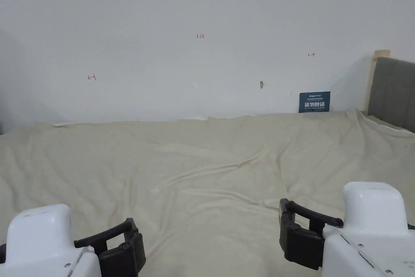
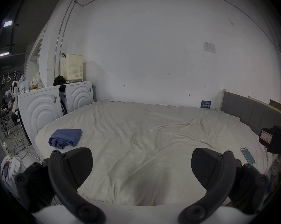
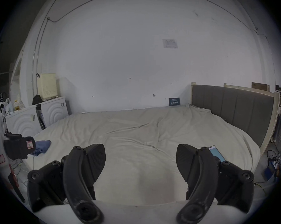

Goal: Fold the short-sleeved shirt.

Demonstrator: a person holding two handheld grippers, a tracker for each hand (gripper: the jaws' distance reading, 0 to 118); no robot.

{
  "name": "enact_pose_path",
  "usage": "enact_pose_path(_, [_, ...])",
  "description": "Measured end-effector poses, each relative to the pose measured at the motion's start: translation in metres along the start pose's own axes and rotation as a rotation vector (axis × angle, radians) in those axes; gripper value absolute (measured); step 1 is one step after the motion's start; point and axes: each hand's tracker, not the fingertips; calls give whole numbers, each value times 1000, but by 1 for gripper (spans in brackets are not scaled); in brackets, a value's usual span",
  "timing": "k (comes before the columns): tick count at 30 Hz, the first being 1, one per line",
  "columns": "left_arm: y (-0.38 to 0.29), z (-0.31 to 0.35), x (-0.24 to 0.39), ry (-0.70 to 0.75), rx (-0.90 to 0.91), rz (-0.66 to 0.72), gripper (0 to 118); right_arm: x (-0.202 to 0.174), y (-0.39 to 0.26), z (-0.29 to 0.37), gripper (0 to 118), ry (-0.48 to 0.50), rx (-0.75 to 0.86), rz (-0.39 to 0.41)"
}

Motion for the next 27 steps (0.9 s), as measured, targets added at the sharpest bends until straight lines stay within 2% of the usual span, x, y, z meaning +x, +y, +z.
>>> enact_pose_path(9, [0,-1,-1,13,-15,-8,118,-7,2,-1,92,-36,-27,1])
enact_pose_path(14, [0,-1,1,15,-14,-18,118,-6,0,-5,92,-80,-23,40])
enact_pose_path(27, [-1,-5,0,4,-28,-5,118,-1,0,-5,92,-45,-44,16])
